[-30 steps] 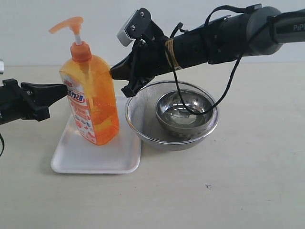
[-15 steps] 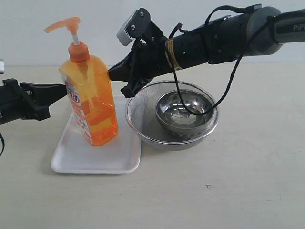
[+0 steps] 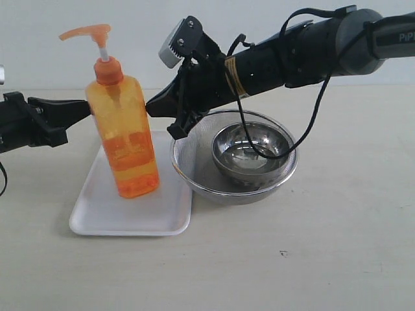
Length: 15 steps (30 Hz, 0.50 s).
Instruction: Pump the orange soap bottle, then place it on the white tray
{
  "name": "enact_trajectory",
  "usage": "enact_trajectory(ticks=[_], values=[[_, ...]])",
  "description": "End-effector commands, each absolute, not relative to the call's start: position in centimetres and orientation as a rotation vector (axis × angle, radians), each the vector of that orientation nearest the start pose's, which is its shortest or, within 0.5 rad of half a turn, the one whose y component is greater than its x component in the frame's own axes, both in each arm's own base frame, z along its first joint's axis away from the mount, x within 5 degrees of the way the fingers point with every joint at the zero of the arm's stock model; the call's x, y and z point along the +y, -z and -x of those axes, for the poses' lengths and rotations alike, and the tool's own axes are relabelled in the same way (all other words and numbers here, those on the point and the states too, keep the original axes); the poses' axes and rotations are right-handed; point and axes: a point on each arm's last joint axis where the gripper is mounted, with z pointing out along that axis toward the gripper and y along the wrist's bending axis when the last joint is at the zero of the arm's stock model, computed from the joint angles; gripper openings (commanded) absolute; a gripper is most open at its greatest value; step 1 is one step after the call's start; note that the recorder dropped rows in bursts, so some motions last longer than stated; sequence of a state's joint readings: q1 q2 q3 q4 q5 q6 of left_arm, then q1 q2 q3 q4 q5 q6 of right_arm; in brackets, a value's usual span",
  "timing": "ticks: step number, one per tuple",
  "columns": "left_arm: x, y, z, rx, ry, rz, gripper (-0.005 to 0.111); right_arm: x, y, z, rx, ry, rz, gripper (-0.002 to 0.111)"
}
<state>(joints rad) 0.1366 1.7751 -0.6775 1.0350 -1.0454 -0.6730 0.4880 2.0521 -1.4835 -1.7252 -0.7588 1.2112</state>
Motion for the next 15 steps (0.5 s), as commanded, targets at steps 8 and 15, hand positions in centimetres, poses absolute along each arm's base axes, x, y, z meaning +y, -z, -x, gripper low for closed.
enact_trajectory(ticks=[8,15], values=[[-2.86,-17.69,-31.55,1.744,0.673,-0.5,0.005,26.76,-22.26,-36.64,1.555,-0.789,1.425,0.0],[-2.84,-17.75,-31.61,1.741,0.672,-0.496,0.005,26.79,-22.29,-36.53,1.549,-0.803,1.431,0.0]])
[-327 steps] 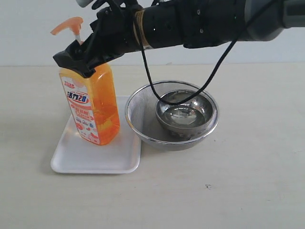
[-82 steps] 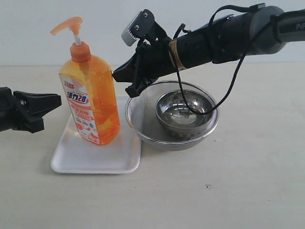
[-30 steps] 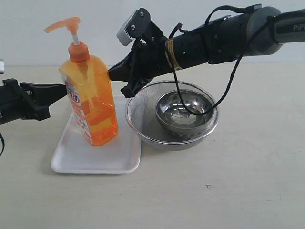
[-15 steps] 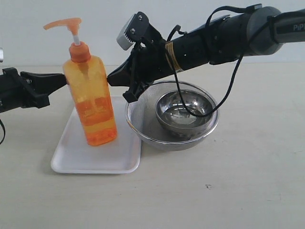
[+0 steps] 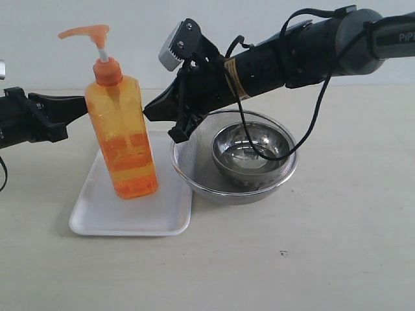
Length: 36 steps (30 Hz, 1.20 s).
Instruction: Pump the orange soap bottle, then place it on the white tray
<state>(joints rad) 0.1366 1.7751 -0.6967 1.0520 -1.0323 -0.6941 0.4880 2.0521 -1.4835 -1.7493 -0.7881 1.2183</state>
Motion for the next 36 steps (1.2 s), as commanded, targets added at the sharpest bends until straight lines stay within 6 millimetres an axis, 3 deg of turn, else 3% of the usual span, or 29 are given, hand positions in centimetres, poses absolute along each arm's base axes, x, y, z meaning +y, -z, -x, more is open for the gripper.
enact_trajectory(ticks=[1,15,36], values=[[-2.8,-17.7,-31.6,1.742,0.673,-0.495,0.005,26.8,-22.3,-36.5,1.549,-0.805,1.432,0.0],[-2.9,-18.2,-33.3,1.741,0.717,-0.514,0.005,26.9,-22.3,-36.3,1.535,-0.83,1.445,0.0],[-2.9,-17.9,-33.4,1.748,0.721,-0.511,0.005,26.9,-22.3,-36.3,1.535,-0.832,1.446,0.0]])
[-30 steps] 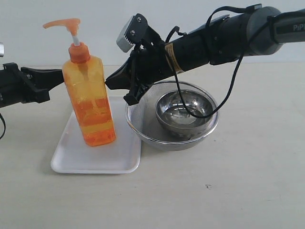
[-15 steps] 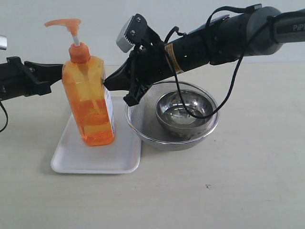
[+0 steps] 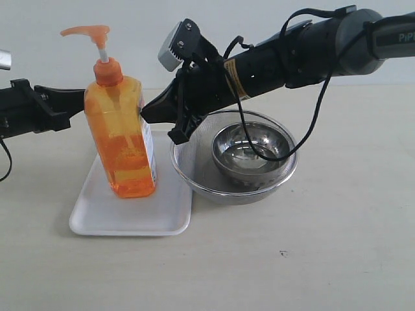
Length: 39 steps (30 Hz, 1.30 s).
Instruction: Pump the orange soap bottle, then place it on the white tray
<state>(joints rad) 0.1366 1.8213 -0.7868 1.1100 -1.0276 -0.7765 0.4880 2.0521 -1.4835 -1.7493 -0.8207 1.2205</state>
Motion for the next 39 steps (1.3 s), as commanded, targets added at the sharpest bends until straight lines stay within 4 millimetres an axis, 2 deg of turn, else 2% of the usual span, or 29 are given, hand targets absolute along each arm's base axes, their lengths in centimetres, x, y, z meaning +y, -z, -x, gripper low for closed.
enact_trajectory(ticks=[1,18,24,33,39], values=[[-2.9,-17.9,-33.4,1.748,0.721,-0.511,0.005,26.9,-22.3,-36.3,1.535,-0.832,1.446,0.0],[-2.8,-17.9,-33.4,1.75,0.719,-0.511,0.005,26.8,-22.3,-36.3,1.537,-0.826,1.444,0.0],[-2.7,-17.5,-33.3,1.791,0.688,-0.538,0.005,26.6,-22.3,-37.0,1.575,-0.746,1.4,0.0],[-2.5,-19.5,-32.4,1.784,0.599,-0.559,0.005,26.3,-22.2,-37.5,1.6,-0.696,1.371,0.0],[-2.3,-20.8,-30.8,1.791,0.52,-0.553,0.005,24.4,-22.3,-38.8,1.655,-0.68,1.299,0.0]])
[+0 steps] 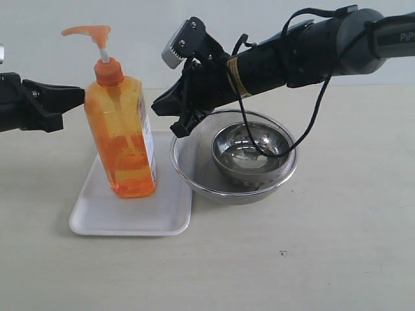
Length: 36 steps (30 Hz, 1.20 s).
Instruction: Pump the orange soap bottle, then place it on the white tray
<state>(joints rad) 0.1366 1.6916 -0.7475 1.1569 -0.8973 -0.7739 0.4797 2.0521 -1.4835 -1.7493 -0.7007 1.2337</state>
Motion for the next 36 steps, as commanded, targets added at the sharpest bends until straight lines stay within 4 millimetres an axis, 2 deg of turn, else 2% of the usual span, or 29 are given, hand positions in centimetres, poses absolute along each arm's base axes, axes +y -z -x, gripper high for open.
enact_trajectory(ticks=[1,6,14,20,25,31,36], values=[[-2.4,-21.0,-30.5,1.785,0.516,-0.546,0.005,23.9,-22.3,-39.1,1.669,-0.681,1.28,0.0],[-2.3,-21.4,-29.4,1.761,0.488,-0.52,0.005,21.9,-22.4,-39.9,1.682,-0.715,1.253,0.0],[-2.5,-21.2,-27.0,1.764,0.468,-0.524,0.005,19.9,-23.8,-40.7,1.673,-0.635,1.207,0.0],[-3.0,-22.3,-24.5,1.707,0.464,-0.544,0.005,19.4,-24.9,-40.8,1.665,-0.577,1.179,0.0],[-3.3,-23.9,-22.9,1.637,0.419,-0.59,0.005,19.4,-24.9,-40.8,1.69,-0.601,1.15,0.0],[-3.4,-25.8,-21.8,1.554,0.382,-0.61,0.005,19.4,-24.9,-40.8,1.689,-0.603,1.152,0.0],[-3.5,-26.3,-21.5,1.534,0.372,-0.615,0.005,19.4,-24.9,-40.8,1.689,-0.605,1.153,0.0]])
